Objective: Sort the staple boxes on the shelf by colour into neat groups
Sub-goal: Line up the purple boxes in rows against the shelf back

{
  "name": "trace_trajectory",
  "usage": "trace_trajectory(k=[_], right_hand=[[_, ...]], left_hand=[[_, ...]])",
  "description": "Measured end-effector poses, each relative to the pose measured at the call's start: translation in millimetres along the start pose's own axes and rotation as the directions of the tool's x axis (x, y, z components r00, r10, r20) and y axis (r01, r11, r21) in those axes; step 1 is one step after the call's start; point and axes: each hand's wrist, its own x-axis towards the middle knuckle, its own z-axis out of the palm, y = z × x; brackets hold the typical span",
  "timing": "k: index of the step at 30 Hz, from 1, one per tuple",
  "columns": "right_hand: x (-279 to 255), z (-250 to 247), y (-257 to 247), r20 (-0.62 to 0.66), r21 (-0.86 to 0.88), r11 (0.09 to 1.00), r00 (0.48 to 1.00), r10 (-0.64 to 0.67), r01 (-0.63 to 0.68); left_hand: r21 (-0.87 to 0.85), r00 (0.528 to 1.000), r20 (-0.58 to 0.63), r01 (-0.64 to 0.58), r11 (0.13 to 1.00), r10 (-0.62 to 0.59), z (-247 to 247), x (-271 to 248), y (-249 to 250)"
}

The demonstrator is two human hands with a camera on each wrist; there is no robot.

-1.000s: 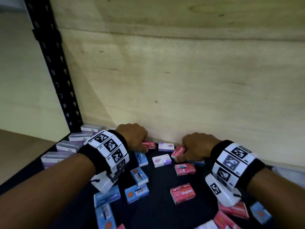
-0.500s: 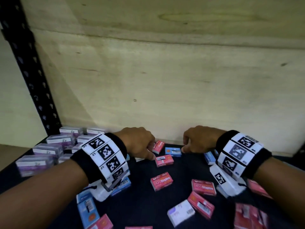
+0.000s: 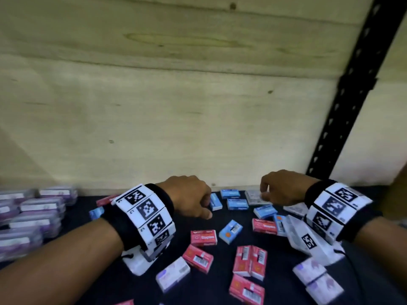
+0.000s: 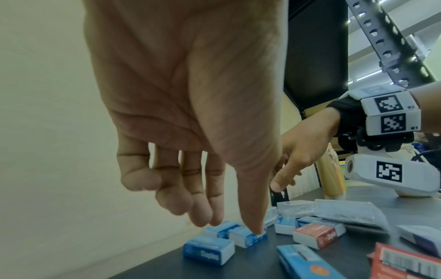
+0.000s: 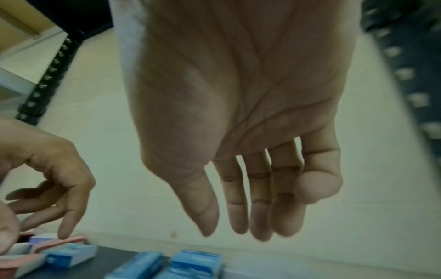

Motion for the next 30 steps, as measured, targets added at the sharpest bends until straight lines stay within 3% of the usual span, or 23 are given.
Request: trace_trajectory(k=[6,12,30], right_hand=[[-17.5,23.7,61.8,-0.04,0.016,0.992,0.992,0.122,-0.121],[-18.3,40.4,92.2,-0.027,0.123,0.981,0.988,0.155,-0.151],[3.3,53.4,120.0,0.019,0.362,0.928,0.996,0.093,-0.093]], left_hand=[[0.009,0.997,-0.006,-0.078,0.997,0.078,-1.2,40.4,40.8],[0.031,0.993,-0.007,-0.116,0.993,0.116,-2.3,74.2,55.3],[-0.117,0.984,0.012,-0.176,0.977,0.179,5.6,137.4,73.5]])
